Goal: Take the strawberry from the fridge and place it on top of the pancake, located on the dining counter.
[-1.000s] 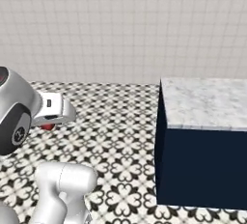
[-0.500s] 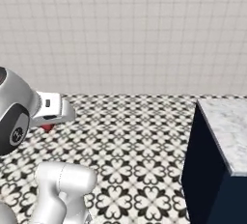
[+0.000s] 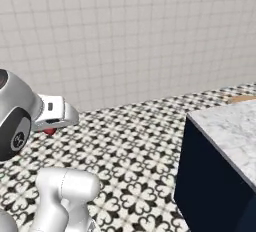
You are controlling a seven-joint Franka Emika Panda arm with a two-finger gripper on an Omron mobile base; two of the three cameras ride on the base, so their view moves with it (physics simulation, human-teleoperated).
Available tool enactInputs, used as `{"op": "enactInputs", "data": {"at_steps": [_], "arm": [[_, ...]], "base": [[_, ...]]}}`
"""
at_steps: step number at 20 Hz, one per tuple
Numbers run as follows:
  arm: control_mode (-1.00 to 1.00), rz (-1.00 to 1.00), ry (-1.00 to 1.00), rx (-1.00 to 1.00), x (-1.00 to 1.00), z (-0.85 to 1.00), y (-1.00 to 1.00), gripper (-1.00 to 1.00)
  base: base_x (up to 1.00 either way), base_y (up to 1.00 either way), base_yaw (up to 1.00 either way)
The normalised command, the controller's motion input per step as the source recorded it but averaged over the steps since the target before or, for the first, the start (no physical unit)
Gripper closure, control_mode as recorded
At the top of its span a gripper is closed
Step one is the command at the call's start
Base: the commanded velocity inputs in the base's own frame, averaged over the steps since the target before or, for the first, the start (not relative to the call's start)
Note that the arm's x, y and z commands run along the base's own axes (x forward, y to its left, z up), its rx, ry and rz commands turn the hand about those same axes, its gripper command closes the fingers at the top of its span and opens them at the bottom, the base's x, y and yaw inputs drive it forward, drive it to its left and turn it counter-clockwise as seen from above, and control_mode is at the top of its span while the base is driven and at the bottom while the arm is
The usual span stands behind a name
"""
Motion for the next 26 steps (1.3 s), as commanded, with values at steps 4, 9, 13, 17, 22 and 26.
{"op": "enactInputs", "data": {"at_steps": [4, 9, 13, 17, 22, 26], "arm": [[1.00, 0.00, 0.00, 0.00, 0.00, 0.00, 0.00, 1.00], [1.00, 0.00, 0.00, 0.00, 0.00, 0.00, 0.00, 1.00], [1.00, 0.00, 0.00, 0.00, 0.00, 0.00, 0.00, 1.00], [1.00, 0.00, 0.00, 0.00, 0.00, 0.00, 0.00, 1.00], [1.00, 0.00, 0.00, 0.00, 0.00, 0.00, 0.00, 1.00], [1.00, 0.00, 0.00, 0.00, 0.00, 0.00, 0.00, 1.00]], "base": [[1.00, 0.51, -0.59], [1.00, 0.36, -0.58], [1.00, 0.50, -0.57], [1.00, 0.69, -0.50], [1.00, 0.88, -0.46], [1.00, 0.92, -0.49]]}}
